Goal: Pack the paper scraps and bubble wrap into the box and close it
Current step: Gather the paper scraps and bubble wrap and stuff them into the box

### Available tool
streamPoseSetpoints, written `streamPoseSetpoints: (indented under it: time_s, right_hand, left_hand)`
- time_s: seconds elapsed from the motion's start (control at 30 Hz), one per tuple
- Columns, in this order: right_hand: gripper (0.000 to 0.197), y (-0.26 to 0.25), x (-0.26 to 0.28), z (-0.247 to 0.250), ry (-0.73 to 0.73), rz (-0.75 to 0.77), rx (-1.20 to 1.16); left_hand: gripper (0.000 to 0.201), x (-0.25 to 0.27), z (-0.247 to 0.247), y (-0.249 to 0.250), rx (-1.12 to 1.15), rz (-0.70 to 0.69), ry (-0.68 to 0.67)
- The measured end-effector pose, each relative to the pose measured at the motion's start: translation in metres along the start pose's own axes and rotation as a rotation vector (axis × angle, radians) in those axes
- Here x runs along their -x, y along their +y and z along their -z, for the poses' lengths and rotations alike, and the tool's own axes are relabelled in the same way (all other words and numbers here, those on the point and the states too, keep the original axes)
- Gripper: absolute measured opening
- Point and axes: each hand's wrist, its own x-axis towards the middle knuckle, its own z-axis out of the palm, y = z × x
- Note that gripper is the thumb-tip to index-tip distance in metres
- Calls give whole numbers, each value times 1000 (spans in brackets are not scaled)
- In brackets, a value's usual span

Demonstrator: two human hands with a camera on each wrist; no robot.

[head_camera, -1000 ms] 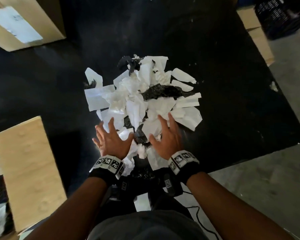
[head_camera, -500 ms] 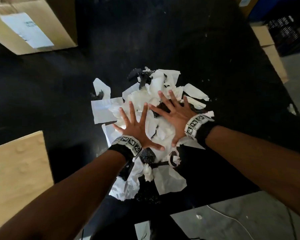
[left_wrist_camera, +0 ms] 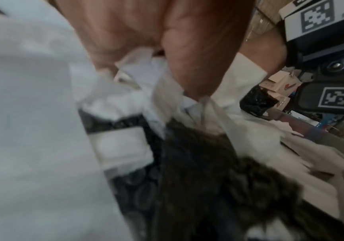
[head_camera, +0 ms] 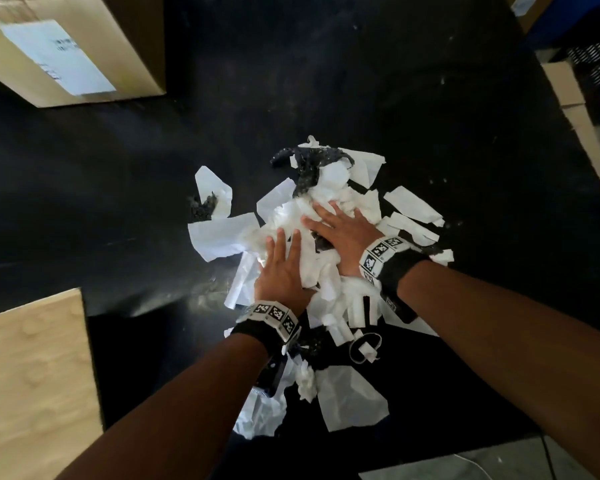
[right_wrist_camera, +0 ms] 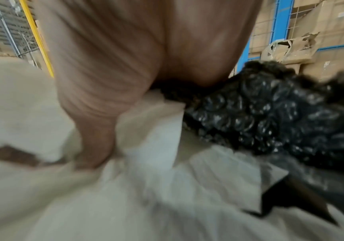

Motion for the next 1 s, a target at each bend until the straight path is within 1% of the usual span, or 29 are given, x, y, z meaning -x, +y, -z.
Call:
streamPoseSetpoints:
  time_s: [0.03,0.07,0.13,0.2,0.27,0.4,0.53,0.63,0.73,0.83,0.9,1.0]
  right_hand:
    - [125,-3,5,-1,-3,-5,-21]
    - [121,-7,11,-3,0,-19,-52]
    - [111,-16,22,-10,65,-56,-108]
    - [101,-25,27,-20,157,-94,-137]
    - [94,-31,28,-26,201,-125,-160]
    - [87,-36,32,-27,238,-145,-190]
    - [75,-38,43,-22,309,-160,-235]
    - [72,-41,57,-15,374,-153,-272]
    - [73,-46,70,-4,535,-137,-303]
    - [76,-53,82,14,676,-107,-290]
    - [74,-61,93,30,790,-84,-271]
    - [77,-76,113,62,896,-56,-250]
  left_hand:
    - [102,2,0,2,-15,2,18]
    - [96,4,0,4,-40,9,23]
    - [93,7,0,9,-81,25,24]
    - [91,8,1,13,-74,43,39]
    - [87,9,2,14,-53,60,54]
    - [84,9,2,13,25,72,87]
    - [91,17,10,17,79,58,154]
    - [90,29,23,21,109,13,197]
    - [88,41,39,23,134,-49,277]
    - [89,54,60,22,182,-147,383]
    - [89,63,76,21,195,-217,446]
    - [89,79,106,22,203,-301,555]
